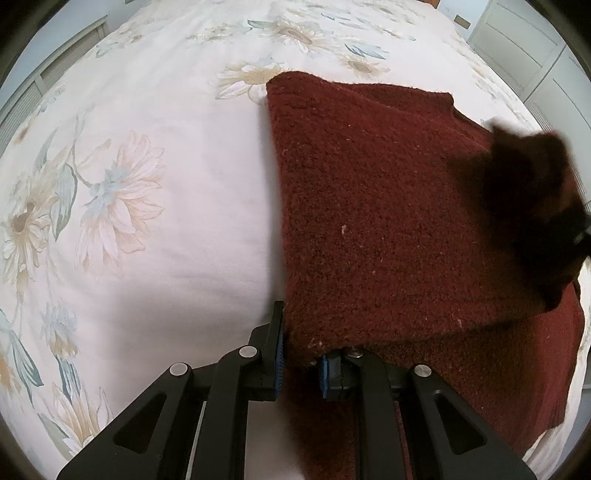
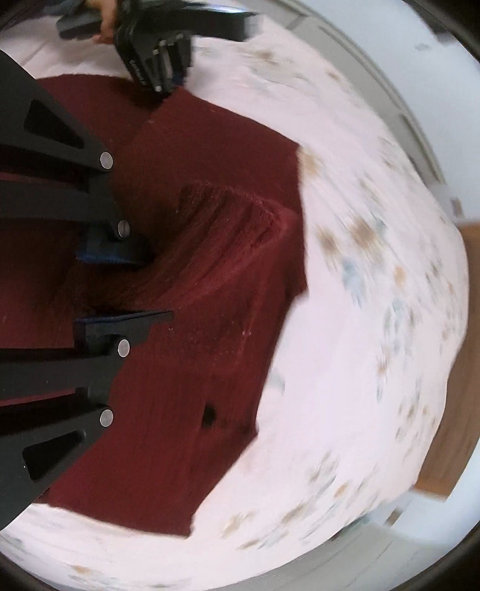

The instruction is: Fold small clothes

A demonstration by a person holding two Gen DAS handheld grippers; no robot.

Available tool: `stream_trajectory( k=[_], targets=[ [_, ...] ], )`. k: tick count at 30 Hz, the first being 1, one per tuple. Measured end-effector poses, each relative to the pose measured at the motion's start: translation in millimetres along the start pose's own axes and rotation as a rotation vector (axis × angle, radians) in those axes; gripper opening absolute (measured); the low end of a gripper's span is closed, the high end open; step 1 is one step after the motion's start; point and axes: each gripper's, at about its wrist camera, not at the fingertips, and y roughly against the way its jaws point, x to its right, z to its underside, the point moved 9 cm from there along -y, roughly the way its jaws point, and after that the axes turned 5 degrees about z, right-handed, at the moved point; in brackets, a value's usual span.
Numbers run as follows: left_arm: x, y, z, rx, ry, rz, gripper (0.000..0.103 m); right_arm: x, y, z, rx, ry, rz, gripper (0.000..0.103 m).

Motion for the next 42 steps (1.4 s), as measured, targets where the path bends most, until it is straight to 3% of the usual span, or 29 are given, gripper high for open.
stream_trajectory(
  k=[4,9,15,19,23,32,34,36,38,40,42],
  targets=[
    [5,1,2,0.002,0.003,-0.012,0.014,47,11,6,0.008,-0.084,0.022,0.018],
    [13,5,4,0.013,0.007,-0.039,0.014,89,-8,34,-0.050,-0.191,0.000,0.017],
    [32,2,5,0.024,-0.055,-0.120,0.013,114,-37,70,-0.118,-0.238,0.034,0.017],
    [36,-1,5,0.016,-0.049,-0.126,0.013,127,-37,81,-0.115,-0.284,0.031,0.018],
    [40,-1,4,0.017,-0.042,-0.129,0.013,140,-30,93,-0.123,-0.265,0.077,0.032],
    [35,1,4,0.025,-0.029,-0.135,0.018,154,-16,107,-0.134,-0.257,0.107,0.049],
    [36,5,6,0.008,-0.014,-0.123,0.030,159,-5,103,-0.127,-0.257,0.133,0.055],
    [37,12,7,-0.003,0.000,-0.113,0.041,158,9,96,-0.094,-0.248,0.129,0.072],
    [40,25,5,0.016,-0.007,-0.125,0.054,155,24,87,-0.060,-0.229,0.131,0.081],
    [47,45,-1,0.054,-0.030,-0.128,0.076,147,38,77,-0.020,-0.195,0.136,0.081],
    [60,62,-8,0.083,-0.051,-0.114,0.087,136,47,67,0.006,-0.164,0.139,0.086]
  ],
)
